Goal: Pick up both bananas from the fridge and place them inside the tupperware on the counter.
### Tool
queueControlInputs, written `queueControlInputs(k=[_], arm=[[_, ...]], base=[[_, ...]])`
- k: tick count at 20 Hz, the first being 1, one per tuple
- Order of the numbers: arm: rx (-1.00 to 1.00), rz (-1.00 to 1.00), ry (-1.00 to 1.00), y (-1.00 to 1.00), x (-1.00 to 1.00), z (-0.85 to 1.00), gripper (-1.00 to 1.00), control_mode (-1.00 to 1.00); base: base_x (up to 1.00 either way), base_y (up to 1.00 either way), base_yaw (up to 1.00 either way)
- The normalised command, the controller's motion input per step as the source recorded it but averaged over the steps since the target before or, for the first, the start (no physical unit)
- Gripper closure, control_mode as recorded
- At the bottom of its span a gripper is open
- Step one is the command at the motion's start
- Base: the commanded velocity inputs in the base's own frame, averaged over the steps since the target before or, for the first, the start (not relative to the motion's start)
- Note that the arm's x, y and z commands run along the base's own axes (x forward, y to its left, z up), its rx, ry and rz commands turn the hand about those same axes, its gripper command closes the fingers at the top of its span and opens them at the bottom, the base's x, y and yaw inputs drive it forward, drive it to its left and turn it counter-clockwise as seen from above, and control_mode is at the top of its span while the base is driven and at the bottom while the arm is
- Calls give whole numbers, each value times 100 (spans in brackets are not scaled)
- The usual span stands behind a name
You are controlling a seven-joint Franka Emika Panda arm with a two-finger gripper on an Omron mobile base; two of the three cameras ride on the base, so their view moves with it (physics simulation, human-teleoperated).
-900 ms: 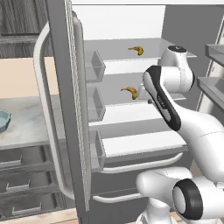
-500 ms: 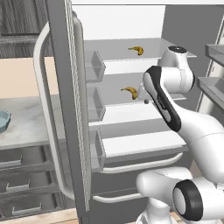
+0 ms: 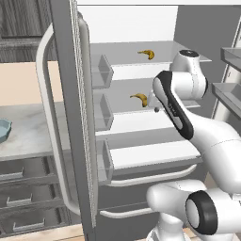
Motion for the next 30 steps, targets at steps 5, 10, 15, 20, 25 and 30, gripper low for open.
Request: queueControlInputs(k=[5,10,15,20,25,30], arm=[[0,-9,13,-1,23,0,-100,-100],[-1,-28,3,-6,30,0,-100,-100],[-2,-29,7,5,48,-3,-100,-100],[0,-16,-2,-3,27,-12,-100,-100],[0,0,0,-19,15,-9,-100,-100],[0,17,-2,-11,24,-13,-100,-100]], base=[[0,0,0],[0,0,0],[0,0,0],[0,0,0],[0,0,0],[0,0,0]])
